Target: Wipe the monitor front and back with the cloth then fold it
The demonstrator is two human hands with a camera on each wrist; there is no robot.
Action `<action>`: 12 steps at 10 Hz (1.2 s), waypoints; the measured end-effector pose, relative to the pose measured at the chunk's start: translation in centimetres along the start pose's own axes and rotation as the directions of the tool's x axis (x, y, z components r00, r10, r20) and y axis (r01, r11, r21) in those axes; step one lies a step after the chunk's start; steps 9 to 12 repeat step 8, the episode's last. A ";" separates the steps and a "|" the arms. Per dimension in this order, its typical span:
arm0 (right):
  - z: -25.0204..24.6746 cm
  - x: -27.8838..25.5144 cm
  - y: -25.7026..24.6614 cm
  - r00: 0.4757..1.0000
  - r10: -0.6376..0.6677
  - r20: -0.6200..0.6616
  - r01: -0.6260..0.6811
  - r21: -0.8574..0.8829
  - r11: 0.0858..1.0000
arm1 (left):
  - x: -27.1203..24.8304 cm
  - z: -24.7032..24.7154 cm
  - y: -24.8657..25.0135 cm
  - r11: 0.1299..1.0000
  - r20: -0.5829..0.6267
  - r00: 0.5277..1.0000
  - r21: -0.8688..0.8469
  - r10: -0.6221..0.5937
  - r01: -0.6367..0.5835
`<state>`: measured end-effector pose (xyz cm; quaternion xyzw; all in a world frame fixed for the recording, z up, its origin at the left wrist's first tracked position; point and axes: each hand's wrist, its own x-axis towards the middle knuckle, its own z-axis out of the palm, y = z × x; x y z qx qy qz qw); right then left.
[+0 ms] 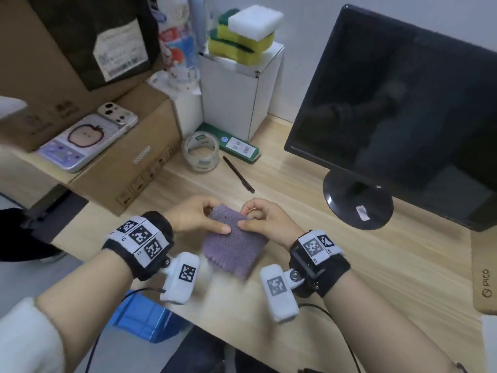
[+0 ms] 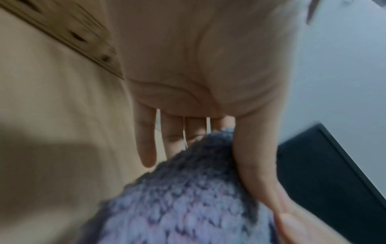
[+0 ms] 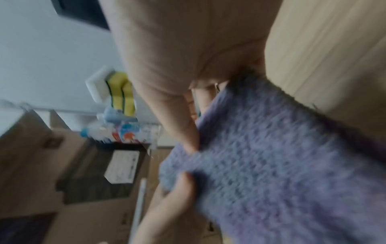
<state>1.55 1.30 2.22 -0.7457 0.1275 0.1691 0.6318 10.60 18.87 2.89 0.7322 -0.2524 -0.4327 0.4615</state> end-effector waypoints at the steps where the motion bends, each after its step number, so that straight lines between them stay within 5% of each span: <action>1: 2.6 1.9 -0.2 0.998 0.014 0.053 -0.009 -0.104 0.995 | -3.1 -2.5 -2.5 0.983 -0.186 0.977 -0.168 -0.101 0.070; 2: 5.1 4.0 -0.3 0.998 0.018 0.053 -0.012 -0.112 0.994 | -4.9 -4.7 -4.0 0.994 -0.334 0.937 -0.074 -0.106 0.086; 4: 10.3 6.7 -1.6 0.981 0.126 0.151 -0.134 0.045 0.990 | -6.4 -9.3 -6.2 0.935 -0.431 0.877 0.169 -0.214 0.311; 5: 11.1 7.8 -0.5 0.987 0.157 -0.019 -0.157 -0.044 0.987 | -6.4 -9.5 -7.2 0.868 -0.540 0.813 0.273 -0.218 0.414; 6: 10.5 7.7 0.5 0.969 0.185 -0.162 -0.200 -0.079 0.977 | -5.8 -8.9 -7.9 0.848 -0.505 0.835 0.324 -0.220 0.420; 7: 8.7 5.9 0.5 0.960 0.223 -0.170 -0.227 -0.001 0.974 | -5.3 -7.7 -6.9 0.888 -0.508 0.834 0.254 -0.215 0.384; 8: 6.1 3.7 -0.3 0.942 0.234 -0.239 -0.193 0.184 0.964 | -3.3 -5.8 -4.6 0.966 -0.381 0.896 0.034 -0.226 0.258; 12: 6.1 3.7 -0.3 0.942 0.234 -0.239 -0.193 0.184 0.964 | -3.3 -5.8 -4.6 0.966 -0.381 0.896 0.034 -0.226 0.258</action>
